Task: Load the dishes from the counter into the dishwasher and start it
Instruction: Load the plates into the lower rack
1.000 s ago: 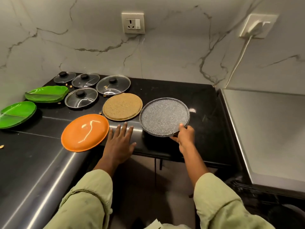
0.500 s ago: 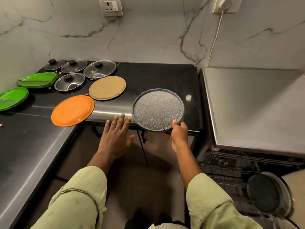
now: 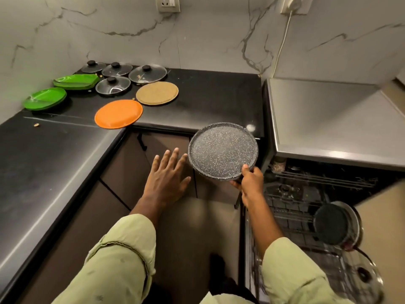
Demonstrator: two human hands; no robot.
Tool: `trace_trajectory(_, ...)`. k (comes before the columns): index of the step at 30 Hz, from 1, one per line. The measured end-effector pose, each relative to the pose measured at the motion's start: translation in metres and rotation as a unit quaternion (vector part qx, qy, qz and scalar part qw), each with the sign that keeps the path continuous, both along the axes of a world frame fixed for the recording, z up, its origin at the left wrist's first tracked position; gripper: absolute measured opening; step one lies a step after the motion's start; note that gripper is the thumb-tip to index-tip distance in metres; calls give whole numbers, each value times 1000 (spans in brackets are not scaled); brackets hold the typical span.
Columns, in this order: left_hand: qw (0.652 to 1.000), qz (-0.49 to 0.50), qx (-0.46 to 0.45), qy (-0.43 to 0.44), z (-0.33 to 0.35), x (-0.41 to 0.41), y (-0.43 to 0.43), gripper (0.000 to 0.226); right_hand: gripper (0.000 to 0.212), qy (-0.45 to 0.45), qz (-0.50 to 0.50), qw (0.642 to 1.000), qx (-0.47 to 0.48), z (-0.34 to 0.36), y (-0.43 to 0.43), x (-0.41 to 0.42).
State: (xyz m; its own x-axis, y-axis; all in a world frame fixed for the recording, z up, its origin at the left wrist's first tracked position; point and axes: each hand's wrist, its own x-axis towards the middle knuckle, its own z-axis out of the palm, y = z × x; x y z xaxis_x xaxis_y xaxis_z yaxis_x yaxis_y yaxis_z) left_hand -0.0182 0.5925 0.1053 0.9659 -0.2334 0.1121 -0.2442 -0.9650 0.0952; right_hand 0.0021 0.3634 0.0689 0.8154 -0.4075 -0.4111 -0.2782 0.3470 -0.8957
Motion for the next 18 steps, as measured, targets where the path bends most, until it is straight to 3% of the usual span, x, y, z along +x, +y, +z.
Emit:
trace_trajectory(7,997,-18,16,72,-16,-91,-16,72,14,33,-4,999,-29,1,-25,-113)
trace_trajectory(18,994,-73,22,83,-18,-180,-113,70,16,41,-20,998,-38,0,-113,-232)
